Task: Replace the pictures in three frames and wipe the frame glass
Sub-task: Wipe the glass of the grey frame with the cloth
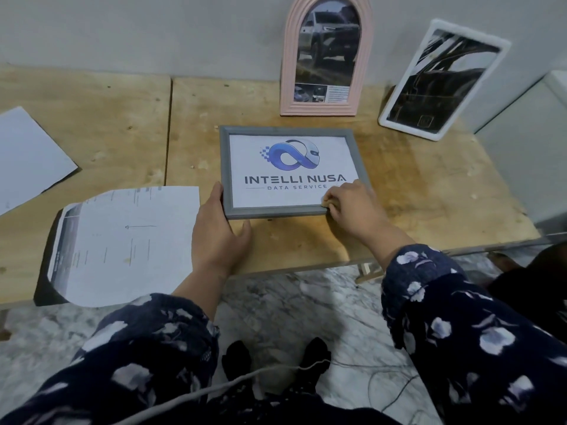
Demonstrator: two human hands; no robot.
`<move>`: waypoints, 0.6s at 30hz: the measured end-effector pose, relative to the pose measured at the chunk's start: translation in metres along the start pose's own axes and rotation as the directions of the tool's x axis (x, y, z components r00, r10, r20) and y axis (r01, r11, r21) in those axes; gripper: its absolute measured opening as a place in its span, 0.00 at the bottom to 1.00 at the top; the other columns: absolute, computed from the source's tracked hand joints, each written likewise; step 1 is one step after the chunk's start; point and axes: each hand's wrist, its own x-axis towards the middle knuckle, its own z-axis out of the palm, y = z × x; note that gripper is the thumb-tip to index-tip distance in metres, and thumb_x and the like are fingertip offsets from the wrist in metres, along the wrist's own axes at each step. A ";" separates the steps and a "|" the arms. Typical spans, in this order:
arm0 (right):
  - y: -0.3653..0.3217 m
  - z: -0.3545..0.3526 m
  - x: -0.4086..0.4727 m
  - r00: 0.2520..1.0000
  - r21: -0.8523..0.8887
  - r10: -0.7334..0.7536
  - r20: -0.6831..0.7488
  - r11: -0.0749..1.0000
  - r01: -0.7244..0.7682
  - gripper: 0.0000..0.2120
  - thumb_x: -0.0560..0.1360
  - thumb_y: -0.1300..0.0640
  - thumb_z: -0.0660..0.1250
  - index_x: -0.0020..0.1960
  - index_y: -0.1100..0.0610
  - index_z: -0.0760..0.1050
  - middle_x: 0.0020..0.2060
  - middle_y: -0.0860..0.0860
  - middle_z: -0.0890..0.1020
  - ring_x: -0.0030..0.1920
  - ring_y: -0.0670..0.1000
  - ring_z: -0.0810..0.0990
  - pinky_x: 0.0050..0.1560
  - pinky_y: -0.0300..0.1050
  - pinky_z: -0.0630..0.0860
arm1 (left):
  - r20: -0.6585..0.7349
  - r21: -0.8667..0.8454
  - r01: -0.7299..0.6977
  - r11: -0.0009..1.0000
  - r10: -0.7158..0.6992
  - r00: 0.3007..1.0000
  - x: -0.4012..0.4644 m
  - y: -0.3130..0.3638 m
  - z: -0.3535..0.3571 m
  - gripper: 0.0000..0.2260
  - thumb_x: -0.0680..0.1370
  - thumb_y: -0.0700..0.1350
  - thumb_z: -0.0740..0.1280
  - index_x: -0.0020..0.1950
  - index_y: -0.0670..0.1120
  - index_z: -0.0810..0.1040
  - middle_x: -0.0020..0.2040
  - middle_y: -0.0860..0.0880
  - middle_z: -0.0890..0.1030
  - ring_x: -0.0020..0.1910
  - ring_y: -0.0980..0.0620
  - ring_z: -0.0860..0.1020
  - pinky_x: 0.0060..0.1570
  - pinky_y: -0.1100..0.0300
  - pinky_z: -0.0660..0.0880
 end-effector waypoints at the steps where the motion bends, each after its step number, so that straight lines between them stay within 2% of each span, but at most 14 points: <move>1: 0.002 -0.002 -0.001 1.000 -0.042 -0.014 -0.016 0.999 0.013 0.09 0.77 0.56 0.61 0.54 0.51 0.78 0.49 0.52 0.81 0.55 0.57 0.73 0.53 0.49 0.68 | -0.014 -0.004 -0.018 1.000 0.018 1.000 -0.001 0.001 0.000 0.34 0.70 0.49 0.71 0.73 0.51 0.61 0.65 0.52 0.74 0.62 0.52 0.72 0.59 0.59 0.71; 2: 0.002 -0.005 -0.001 1.000 -0.075 -0.021 -0.019 0.997 0.020 0.09 0.78 0.54 0.61 0.54 0.50 0.78 0.50 0.50 0.80 0.56 0.56 0.73 0.51 0.48 0.65 | -0.027 -0.002 -0.031 1.000 0.031 0.999 -0.001 0.003 0.000 0.34 0.70 0.48 0.72 0.74 0.50 0.62 0.65 0.51 0.74 0.62 0.52 0.71 0.58 0.61 0.69; 5: 0.003 -0.011 0.000 0.999 -0.120 -0.045 0.000 0.992 0.045 0.09 0.79 0.53 0.60 0.53 0.47 0.78 0.49 0.48 0.80 0.56 0.54 0.71 0.47 0.46 0.57 | -0.057 0.035 -0.059 0.998 0.061 0.997 -0.001 0.003 0.002 0.36 0.71 0.49 0.72 0.76 0.48 0.60 0.68 0.50 0.72 0.65 0.50 0.70 0.61 0.58 0.68; 10: -0.001 -0.016 0.002 0.993 -0.231 -0.115 -0.003 0.967 0.111 0.11 0.80 0.54 0.58 0.53 0.47 0.79 0.47 0.48 0.79 0.55 0.53 0.70 0.42 0.44 0.47 | -0.062 0.063 -0.060 0.996 0.064 0.996 0.001 -0.001 0.005 0.37 0.72 0.51 0.72 0.76 0.46 0.60 0.70 0.48 0.71 0.67 0.48 0.69 0.64 0.54 0.68; 18: -0.015 -0.024 0.008 0.985 -0.297 -0.149 0.086 0.940 0.168 0.11 0.77 0.59 0.58 0.49 0.52 0.79 0.47 0.50 0.80 0.56 0.55 0.69 0.48 0.47 0.55 | -0.074 0.064 -0.077 0.995 0.082 0.994 0.001 -0.002 0.006 0.36 0.72 0.51 0.72 0.76 0.44 0.60 0.69 0.47 0.72 0.66 0.47 0.70 0.64 0.52 0.70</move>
